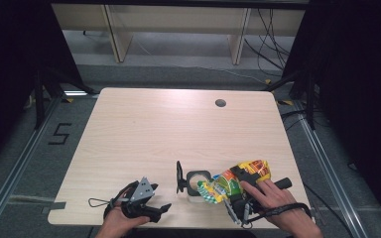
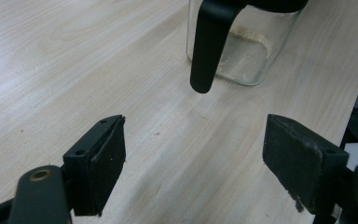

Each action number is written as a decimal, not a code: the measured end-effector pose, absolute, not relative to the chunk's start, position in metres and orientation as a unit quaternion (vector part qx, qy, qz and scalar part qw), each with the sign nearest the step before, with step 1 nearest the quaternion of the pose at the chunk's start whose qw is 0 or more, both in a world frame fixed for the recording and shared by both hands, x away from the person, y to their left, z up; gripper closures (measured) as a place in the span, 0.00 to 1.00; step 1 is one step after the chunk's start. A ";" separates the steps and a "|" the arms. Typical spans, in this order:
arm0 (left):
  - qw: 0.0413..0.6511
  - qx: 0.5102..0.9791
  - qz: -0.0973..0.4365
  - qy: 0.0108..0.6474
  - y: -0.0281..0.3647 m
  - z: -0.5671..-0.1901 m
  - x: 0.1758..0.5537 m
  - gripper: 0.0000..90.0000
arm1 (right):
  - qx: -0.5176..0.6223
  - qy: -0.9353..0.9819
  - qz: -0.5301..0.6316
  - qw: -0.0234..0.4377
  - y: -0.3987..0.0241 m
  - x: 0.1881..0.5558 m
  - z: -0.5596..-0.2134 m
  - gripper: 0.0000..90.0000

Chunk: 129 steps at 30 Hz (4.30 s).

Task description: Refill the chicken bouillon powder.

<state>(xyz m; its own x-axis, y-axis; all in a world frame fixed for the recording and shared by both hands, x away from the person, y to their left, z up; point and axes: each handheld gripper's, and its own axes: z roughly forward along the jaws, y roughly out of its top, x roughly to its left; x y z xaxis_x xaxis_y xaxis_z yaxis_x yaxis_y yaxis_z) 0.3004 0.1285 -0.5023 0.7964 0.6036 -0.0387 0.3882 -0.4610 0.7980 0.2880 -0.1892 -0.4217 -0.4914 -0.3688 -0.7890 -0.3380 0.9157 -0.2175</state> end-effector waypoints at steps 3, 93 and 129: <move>0.429 0.845 0.126 0.295 0.128 -0.503 0.300 0.23 | -0.213 0.861 -0.017 0.462 -0.188 0.288 -0.421 0.44; 0.419 0.851 0.133 0.288 0.128 -0.502 0.301 0.23 | -0.241 0.850 -0.046 0.467 -0.175 0.288 -0.417 0.45; 0.430 0.846 0.127 0.288 0.128 -0.502 0.301 0.23 | -0.246 0.850 -0.041 0.464 -0.177 0.289 -0.418 0.45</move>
<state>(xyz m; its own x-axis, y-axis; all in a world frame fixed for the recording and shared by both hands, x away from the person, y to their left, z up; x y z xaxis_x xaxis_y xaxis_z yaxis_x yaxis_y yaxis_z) 0.3006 0.1277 -0.5019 0.8017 0.5968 -0.0339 0.3792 -0.4638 0.8007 0.2887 -0.1769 -0.4180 -0.4482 -0.4574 -0.7680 -0.3806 0.8751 -0.2990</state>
